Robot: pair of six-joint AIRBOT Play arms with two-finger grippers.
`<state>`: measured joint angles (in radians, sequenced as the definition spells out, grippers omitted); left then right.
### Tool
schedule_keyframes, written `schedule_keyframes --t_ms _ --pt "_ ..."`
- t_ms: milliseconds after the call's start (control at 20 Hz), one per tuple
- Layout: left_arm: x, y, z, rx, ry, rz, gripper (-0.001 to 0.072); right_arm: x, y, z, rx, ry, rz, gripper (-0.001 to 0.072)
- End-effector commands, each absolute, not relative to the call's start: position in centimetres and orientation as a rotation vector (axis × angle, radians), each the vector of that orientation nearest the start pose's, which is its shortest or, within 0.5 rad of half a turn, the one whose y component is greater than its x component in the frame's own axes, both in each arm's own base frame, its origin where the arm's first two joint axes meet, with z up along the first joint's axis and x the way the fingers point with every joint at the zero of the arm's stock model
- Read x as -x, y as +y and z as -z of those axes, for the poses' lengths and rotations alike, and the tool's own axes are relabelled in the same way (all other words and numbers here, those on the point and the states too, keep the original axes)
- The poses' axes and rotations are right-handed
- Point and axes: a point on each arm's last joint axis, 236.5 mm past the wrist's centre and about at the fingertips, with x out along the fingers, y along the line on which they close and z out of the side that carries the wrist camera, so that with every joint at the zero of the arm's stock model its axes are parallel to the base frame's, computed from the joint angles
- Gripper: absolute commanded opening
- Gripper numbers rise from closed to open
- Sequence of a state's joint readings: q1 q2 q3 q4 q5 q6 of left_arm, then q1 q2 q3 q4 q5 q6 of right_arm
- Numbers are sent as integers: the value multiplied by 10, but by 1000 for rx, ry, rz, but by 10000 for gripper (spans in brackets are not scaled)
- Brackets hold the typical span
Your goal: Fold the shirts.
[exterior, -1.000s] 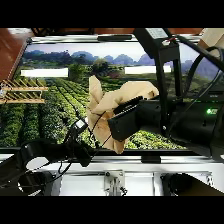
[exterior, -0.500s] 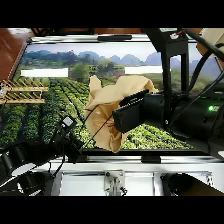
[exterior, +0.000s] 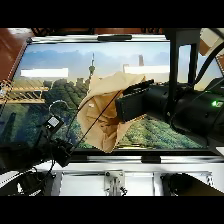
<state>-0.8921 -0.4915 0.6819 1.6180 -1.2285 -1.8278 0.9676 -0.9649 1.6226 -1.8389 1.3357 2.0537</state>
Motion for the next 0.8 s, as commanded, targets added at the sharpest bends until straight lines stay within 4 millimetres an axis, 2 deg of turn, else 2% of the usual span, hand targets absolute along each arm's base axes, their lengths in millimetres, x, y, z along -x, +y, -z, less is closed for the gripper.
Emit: schedule_keyframes --t_ms 0,150,250,400,500,600,750 --pt "-143 -158 -54 -319 1085 625 38 -252 251 -302 -10 670 -527 58" --pt "-139 -153 -52 -330 1110 616 39 -253 251 -302 -22 673 -521 58" --pt "-126 -137 -45 -374 1178 594 39 -253 251 -302 -24 673 -519 58" --pt "-129 -132 -53 -366 1133 587 39 -254 250 -303 -25 669 -516 58" --pt "-140 -145 -56 -345 1076 614 39 -254 254 -307 -38 653 -529 58" --pt "-150 -177 -57 -307 1008 694 39 -257 260 -315 -56 618 -551 58" --pt "-158 -203 -35 -317 1056 730 39 -256 271 -325 -90 584 -594 58"
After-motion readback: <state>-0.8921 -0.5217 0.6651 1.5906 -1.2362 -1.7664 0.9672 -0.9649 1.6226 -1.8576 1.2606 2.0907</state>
